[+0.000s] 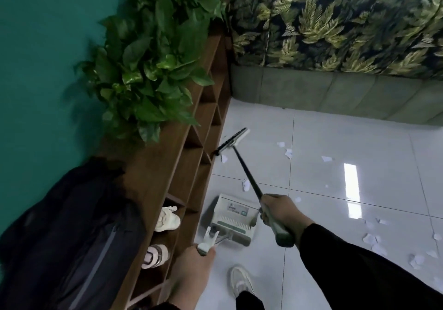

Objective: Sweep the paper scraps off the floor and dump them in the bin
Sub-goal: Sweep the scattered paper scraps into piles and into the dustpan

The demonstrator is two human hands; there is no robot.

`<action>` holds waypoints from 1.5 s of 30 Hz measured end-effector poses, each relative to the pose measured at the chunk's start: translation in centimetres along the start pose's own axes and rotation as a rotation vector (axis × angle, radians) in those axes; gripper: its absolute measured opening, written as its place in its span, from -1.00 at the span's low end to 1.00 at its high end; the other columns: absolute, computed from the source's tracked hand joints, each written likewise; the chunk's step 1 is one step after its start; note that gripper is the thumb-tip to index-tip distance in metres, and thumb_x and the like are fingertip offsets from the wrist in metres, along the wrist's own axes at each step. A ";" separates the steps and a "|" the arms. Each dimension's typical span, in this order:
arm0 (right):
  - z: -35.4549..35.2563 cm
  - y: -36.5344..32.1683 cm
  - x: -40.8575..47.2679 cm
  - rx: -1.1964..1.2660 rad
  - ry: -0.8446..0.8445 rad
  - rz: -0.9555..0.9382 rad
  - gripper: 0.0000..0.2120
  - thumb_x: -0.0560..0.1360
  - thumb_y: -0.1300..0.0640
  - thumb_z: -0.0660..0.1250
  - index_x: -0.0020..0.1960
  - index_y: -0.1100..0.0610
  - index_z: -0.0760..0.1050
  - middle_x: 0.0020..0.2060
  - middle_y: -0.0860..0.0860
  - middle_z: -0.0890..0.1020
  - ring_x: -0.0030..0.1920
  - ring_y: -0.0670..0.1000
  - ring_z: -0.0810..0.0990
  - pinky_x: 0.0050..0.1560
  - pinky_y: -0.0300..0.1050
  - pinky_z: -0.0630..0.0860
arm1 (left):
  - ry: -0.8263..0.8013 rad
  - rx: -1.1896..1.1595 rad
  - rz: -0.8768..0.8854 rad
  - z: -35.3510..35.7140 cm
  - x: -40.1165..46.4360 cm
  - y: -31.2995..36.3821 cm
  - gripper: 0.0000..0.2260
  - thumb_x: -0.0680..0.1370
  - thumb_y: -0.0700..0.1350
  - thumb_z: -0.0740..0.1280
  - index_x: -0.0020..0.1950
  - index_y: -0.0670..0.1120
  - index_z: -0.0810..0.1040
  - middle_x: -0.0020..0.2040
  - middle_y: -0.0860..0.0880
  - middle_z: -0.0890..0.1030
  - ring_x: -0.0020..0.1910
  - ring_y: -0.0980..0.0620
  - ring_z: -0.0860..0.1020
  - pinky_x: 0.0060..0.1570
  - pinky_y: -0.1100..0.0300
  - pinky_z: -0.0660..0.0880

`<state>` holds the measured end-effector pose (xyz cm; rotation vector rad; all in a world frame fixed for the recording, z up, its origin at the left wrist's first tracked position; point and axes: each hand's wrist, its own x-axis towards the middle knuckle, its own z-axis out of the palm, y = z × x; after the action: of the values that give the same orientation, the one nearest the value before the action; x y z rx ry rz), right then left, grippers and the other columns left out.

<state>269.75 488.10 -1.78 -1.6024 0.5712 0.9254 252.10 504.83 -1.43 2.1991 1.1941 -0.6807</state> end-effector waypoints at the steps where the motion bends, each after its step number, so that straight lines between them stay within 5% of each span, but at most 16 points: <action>1: 1.4 -0.9 2.1 -0.009 -0.009 0.018 -0.84 0.51 0.26 0.21 -0.19 0.28 0.51 -0.34 0.17 0.51 -0.41 0.08 0.42 -0.39 -0.14 0.41 | -0.013 0.009 -0.013 -0.4 1.7 0.1 -0.66 0.61 0.22 0.28 0.04 -0.02 0.64 0.10 -0.06 0.71 0.06 -0.11 0.63 -0.11 0.20 0.41; 6: 2.3 -2.6 6.6 -0.043 -0.024 0.110 -0.81 0.56 0.26 0.25 -0.03 0.38 0.56 -0.24 0.19 0.58 -0.41 0.05 0.49 -0.43 -0.22 0.48 | -0.054 0.026 0.007 -0.3 4.4 0.8 -0.73 0.61 0.21 0.28 0.01 0.04 0.59 0.14 -0.02 0.69 0.17 -0.06 0.62 -0.07 0.22 0.41; 12: -0.1 1.3 6.1 -0.103 0.037 0.246 -0.81 0.58 0.28 0.25 -0.03 0.39 0.58 -0.26 0.20 0.56 -0.39 0.07 0.46 -0.40 -0.14 0.43 | -0.087 -0.063 0.035 -0.6 5.4 0.7 -0.69 0.57 0.20 0.34 0.04 -0.02 0.67 -0.04 -0.04 0.70 -0.08 -0.06 0.61 -0.13 0.17 0.47; 21: -10.1 9.5 -3.1 -0.072 0.187 0.380 -0.79 0.55 0.27 0.25 0.00 0.36 0.63 -0.30 0.18 0.53 -0.41 0.07 0.42 -0.41 -0.16 0.34 | -0.136 -0.154 0.120 1.2 5.2 2.8 -0.71 0.52 -0.01 0.46 -0.33 -0.09 0.54 -0.53 0.02 0.44 -0.43 -0.04 0.41 -0.36 0.13 0.29; 28: -20.1 15.1 -9.4 -0.005 0.242 0.408 -0.76 0.53 0.28 0.27 0.03 0.43 0.60 -0.35 0.19 0.53 -0.45 0.07 0.42 -0.40 -0.15 0.34 | -0.199 -0.071 0.205 7.0 2.5 7.0 -0.71 0.44 0.15 0.41 -0.25 -0.07 0.60 -0.36 -0.08 0.63 -0.28 -0.21 0.61 -0.31 0.05 0.47; 37: -32.6 21.2 -17.3 0.094 0.377 0.373 -0.81 0.57 0.33 0.26 -0.13 0.43 0.54 -0.33 0.19 0.43 -0.48 0.03 0.35 -0.47 -0.19 0.27 | -0.171 0.162 0.370 11.3 -7.1 13.1 -0.71 0.59 0.14 0.33 -0.15 -0.06 0.57 -0.26 -0.01 0.62 -0.25 -0.05 0.56 -0.30 0.13 0.38; 42: -35.5 20.8 -19.3 0.122 0.373 0.311 -0.83 0.56 0.31 0.25 -0.18 0.31 0.56 -0.38 0.15 0.41 -0.47 0.02 0.33 -0.43 -0.20 0.23 | -0.089 0.161 0.388 11.2 -8.4 14.7 -0.70 0.60 0.16 0.31 -0.18 -0.04 0.56 -0.28 0.00 0.61 -0.27 -0.03 0.56 -0.31 0.12 0.40; 45: -34.9 18.4 -17.9 0.140 0.376 0.248 -0.82 0.55 0.32 0.25 -0.10 0.43 0.55 -0.40 0.16 0.43 -0.50 0.02 0.33 -0.45 -0.23 0.24 | -0.071 0.107 0.362 10.2 -7.9 15.4 -0.65 0.59 0.20 0.31 -0.21 -0.05 0.55 -0.32 -0.03 0.60 -0.30 -0.07 0.57 -0.33 0.11 0.40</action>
<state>254.37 448.00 3.75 -1.6101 1.0928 0.7446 259.86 486.32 -0.34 2.3733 0.7100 -0.6732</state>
